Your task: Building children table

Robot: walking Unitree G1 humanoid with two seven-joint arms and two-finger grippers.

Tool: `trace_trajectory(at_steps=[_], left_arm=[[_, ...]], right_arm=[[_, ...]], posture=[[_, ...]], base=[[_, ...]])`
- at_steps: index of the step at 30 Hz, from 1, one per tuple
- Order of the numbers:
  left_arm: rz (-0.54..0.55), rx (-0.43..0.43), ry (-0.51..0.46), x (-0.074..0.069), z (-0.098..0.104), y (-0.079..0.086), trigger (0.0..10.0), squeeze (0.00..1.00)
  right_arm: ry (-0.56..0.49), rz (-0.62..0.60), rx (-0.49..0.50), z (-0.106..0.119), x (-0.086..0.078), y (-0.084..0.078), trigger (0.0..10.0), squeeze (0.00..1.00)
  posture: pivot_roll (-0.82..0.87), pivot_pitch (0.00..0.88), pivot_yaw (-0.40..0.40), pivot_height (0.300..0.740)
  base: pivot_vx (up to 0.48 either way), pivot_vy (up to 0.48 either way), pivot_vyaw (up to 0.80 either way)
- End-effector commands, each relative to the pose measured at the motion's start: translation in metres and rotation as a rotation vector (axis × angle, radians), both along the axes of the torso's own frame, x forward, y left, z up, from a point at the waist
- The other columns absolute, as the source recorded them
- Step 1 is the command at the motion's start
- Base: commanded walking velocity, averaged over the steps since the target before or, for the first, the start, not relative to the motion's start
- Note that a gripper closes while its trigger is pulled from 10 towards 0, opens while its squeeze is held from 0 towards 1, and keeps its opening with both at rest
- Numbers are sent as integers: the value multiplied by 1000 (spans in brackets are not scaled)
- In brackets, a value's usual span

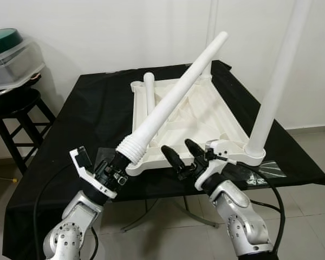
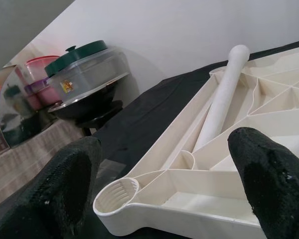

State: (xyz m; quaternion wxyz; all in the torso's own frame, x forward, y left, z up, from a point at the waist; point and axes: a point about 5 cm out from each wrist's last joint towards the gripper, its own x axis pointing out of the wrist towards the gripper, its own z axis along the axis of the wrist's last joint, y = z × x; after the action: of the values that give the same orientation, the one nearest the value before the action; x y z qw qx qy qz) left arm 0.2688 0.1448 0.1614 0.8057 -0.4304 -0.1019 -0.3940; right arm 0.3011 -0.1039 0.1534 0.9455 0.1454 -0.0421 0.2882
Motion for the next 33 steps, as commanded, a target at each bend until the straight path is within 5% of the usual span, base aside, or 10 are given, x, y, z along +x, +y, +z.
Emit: trace_trajectory(at_steps=[1, 24, 33], left_arm=[[-4, 15, -26, -4, 3, 3, 10000, 0], [3, 17, -40, -3, 6, 4, 10000, 0], [49, -21, -96, -1, 22, 16, 10000, 0]], right_arm=[[10, 16, -3, -2, -1, 2, 10000, 0], [-3, 32, 8, 2, -2, 3, 10000, 0], [-77, 104, 148, 32, 0, -4, 10000, 0]], posture=[[-100, 53, 76, 740], [-99, 57, 80, 740], [-100, 54, 80, 740]], base=[[0, 0, 0], [0, 0, 0], [0, 0, 0]])
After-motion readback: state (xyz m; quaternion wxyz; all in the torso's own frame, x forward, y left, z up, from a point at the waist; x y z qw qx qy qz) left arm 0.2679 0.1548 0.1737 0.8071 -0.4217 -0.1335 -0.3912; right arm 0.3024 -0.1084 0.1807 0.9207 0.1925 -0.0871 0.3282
